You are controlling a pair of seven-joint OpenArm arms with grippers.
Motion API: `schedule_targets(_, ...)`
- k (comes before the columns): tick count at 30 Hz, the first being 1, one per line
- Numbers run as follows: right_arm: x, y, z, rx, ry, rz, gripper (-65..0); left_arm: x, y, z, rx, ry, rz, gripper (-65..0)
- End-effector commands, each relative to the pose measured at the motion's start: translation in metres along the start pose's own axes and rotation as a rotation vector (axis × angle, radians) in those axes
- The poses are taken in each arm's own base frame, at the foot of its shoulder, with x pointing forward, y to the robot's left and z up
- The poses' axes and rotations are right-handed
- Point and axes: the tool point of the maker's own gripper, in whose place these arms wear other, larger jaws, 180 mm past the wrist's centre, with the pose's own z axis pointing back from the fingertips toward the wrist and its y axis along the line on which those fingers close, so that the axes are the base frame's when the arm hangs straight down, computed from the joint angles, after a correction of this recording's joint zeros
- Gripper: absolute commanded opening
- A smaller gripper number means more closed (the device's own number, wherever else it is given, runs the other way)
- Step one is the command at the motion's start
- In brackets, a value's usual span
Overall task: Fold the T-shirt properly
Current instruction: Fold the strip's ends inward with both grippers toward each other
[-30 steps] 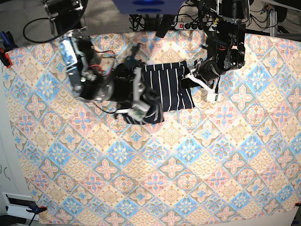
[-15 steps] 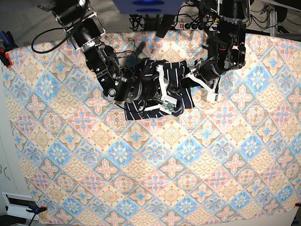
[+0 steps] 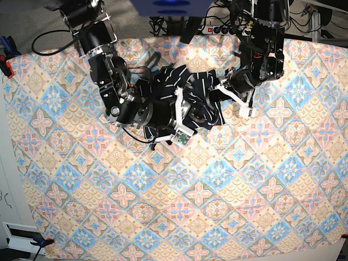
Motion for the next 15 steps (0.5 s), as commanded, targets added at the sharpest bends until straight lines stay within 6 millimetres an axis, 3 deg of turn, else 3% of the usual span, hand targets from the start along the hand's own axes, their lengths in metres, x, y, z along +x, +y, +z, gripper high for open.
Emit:
schedule_targets(1, 0.021, -0.003, 0.007, -0.011, -0.078, 0.008, -42.2, 0.005, 0.002, 0.004, 0.004, -0.009, -0.015, -63.6)
schedule_targets(3, 0.021, -0.007, 0.014, -0.036, -0.089, -0.004, -42.2, 0.006, 0.005, 0.007, 0.009, -0.01, -0.018, -63.8)
schedule_targets(6, 0.002, -0.021, 0.034, -0.085, -0.05, 0.006, -43.4, 0.013, 0.0, 0.012, 0.004, -0.028, -0.045, -63.8)
schedule_targets(12, -0.016, -0.051, 0.06, -0.183, -0.021, -0.021, -53.5, 0.02, -0.004, 0.023, 0.003, -0.058, -0.086, -63.5)
schedule_targets(15, -0.026, -0.059, 0.061, -0.197, -0.005, -0.051, -56.1, 0.02, -0.007, 0.021, -0.001, -0.059, -0.084, -63.5)
